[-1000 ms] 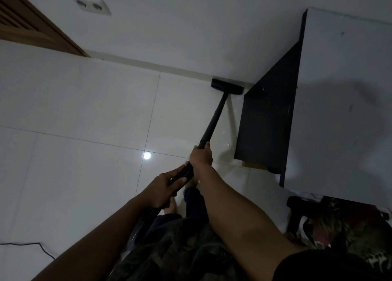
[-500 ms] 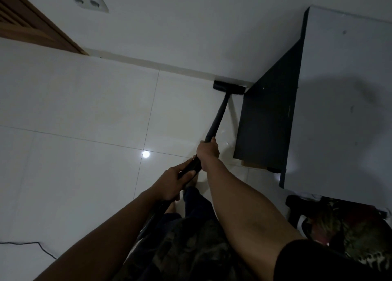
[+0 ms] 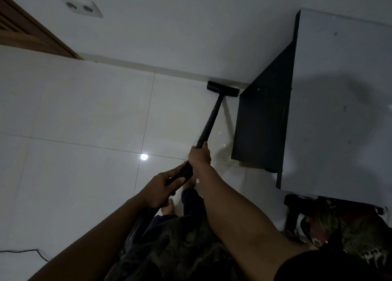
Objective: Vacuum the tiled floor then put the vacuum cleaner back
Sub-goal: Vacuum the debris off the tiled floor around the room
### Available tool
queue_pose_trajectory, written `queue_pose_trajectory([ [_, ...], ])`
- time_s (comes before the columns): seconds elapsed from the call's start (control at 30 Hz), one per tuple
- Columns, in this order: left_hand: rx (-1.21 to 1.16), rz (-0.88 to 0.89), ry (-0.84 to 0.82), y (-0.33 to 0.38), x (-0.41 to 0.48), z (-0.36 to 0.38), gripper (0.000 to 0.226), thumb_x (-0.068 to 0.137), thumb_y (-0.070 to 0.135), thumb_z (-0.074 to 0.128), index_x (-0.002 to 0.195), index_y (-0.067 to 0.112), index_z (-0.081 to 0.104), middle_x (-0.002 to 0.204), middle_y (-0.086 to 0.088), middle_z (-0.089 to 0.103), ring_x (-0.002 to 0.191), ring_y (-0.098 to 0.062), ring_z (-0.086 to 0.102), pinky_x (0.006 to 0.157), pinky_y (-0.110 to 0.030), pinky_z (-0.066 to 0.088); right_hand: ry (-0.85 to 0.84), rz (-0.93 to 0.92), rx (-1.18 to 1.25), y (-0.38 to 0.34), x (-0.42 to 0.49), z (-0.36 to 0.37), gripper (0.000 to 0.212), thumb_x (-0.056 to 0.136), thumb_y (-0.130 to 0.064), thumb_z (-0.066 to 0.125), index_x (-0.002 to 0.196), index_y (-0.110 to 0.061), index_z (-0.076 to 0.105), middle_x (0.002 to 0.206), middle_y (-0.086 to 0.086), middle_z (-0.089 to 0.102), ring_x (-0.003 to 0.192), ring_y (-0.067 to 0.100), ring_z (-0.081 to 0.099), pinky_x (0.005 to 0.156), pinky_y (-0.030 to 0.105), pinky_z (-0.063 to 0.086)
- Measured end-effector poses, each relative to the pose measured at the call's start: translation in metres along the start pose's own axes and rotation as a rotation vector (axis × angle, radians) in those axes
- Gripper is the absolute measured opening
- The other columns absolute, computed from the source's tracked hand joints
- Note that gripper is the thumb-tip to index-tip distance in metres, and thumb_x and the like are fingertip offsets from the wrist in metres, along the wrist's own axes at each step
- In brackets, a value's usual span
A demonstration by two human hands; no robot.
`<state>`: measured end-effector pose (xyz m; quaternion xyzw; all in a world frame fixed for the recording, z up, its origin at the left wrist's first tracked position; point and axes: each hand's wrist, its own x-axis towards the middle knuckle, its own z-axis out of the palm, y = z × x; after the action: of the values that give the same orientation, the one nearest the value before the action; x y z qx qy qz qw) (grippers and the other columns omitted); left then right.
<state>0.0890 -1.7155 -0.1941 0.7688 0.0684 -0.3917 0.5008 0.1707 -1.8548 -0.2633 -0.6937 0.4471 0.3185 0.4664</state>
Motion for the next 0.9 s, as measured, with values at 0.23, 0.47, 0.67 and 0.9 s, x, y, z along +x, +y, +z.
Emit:
queue_pose_trajectory([
  [0.23, -0.001, -0.026, -0.033, -0.01, -0.007, -0.001, 0.047, 0.102, 0.042, 0.055, 0.144, 0.054, 0.04, 0.061, 0.019, 0.064, 0.046, 0.001, 0.056, 0.045, -0.016, 0.046, -0.014, 0.025, 0.028, 0.008, -0.01, 0.004, 0.063, 0.109, -0.029, 0.045, 0.166, -0.033, 0.02, 0.144, 0.006, 0.059, 0.064, 0.004, 0.045, 0.039, 0.017, 0.033],
  [0.47, 0.023, -0.033, -0.041, -0.006, -0.004, 0.004, 0.051, 0.103, 0.041, 0.054, 0.151, 0.044, 0.038, 0.065, 0.015, 0.064, 0.049, 0.005, 0.057, 0.046, -0.013, 0.046, 0.021, 0.036, 0.089, 0.009, -0.007, 0.0, 0.063, 0.109, -0.026, 0.046, 0.166, -0.035, 0.022, 0.135, 0.011, 0.062, 0.064, 0.014, 0.058, 0.042, 0.022, 0.043],
  [0.67, 0.023, 0.0, -0.054, 0.001, 0.015, 0.019, 0.05, 0.104, 0.041, 0.051, 0.151, 0.044, 0.036, 0.073, 0.019, 0.068, 0.06, 0.001, 0.063, 0.056, -0.013, 0.05, 0.06, 0.005, -0.02, 0.004, 0.013, -0.015, 0.061, 0.108, -0.028, 0.047, 0.165, -0.033, 0.026, 0.14, 0.011, 0.061, 0.072, 0.016, 0.058, 0.055, 0.024, 0.046],
  [0.9, 0.071, -0.002, -0.06, 0.004, 0.026, 0.027, 0.053, 0.103, 0.043, 0.051, 0.153, 0.042, 0.033, 0.1, 0.01, 0.065, 0.067, 0.007, 0.058, 0.068, -0.008, 0.041, 0.025, 0.029, -0.031, 0.005, 0.022, -0.022, 0.061, 0.108, -0.026, 0.048, 0.165, -0.032, 0.027, 0.141, 0.012, 0.06, 0.114, 0.031, 0.066, 0.082, 0.036, 0.055],
])
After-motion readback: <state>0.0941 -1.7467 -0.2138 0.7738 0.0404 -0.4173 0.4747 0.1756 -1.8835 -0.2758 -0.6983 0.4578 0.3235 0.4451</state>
